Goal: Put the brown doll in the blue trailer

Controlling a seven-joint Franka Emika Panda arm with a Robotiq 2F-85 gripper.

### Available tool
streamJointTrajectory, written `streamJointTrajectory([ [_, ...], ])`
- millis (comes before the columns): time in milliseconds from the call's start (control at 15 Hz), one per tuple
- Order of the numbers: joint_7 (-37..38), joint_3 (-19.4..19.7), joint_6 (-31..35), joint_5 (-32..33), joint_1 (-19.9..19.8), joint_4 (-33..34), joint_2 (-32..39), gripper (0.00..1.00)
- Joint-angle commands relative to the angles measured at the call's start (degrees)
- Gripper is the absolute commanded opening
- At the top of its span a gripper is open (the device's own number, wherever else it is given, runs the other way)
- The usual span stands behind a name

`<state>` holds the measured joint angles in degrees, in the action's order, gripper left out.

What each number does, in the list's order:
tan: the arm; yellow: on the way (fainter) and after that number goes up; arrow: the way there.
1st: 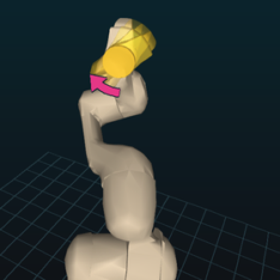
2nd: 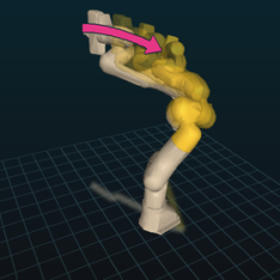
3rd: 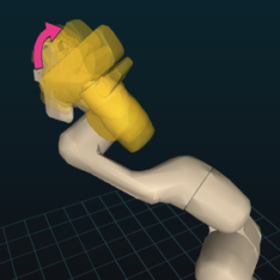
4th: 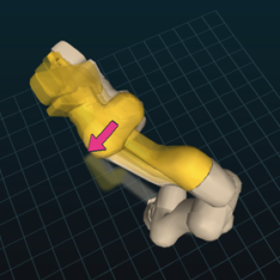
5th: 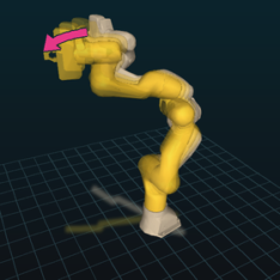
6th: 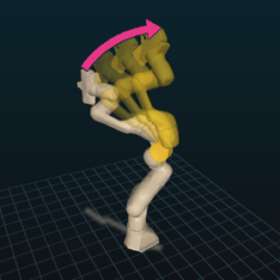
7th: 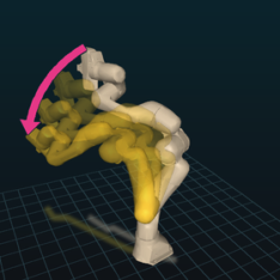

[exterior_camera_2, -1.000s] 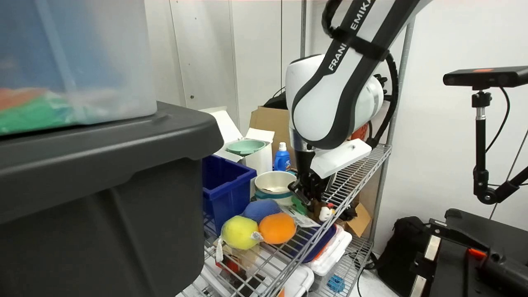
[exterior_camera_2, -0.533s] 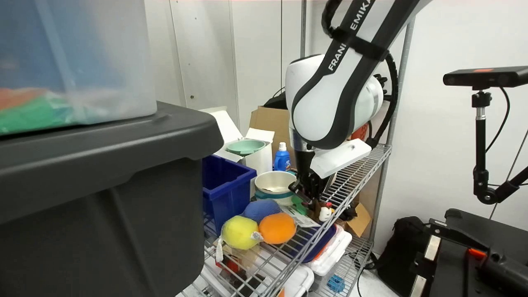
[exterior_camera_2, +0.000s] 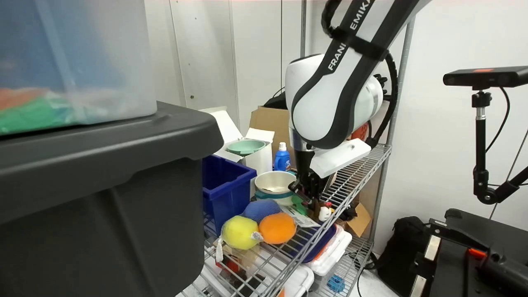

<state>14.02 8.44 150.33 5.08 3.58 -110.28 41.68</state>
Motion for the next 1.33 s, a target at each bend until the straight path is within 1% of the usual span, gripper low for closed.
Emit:
streamJointTrajectory([
  [0, -0.6, 0.6, -0.9, 0.5, 0.3, 0.9, -0.3, 0.03],
  [1267, -2.8, 0.4, -0.5, 1.0, 0.2, -0.6, -4.9, 0.03],
])
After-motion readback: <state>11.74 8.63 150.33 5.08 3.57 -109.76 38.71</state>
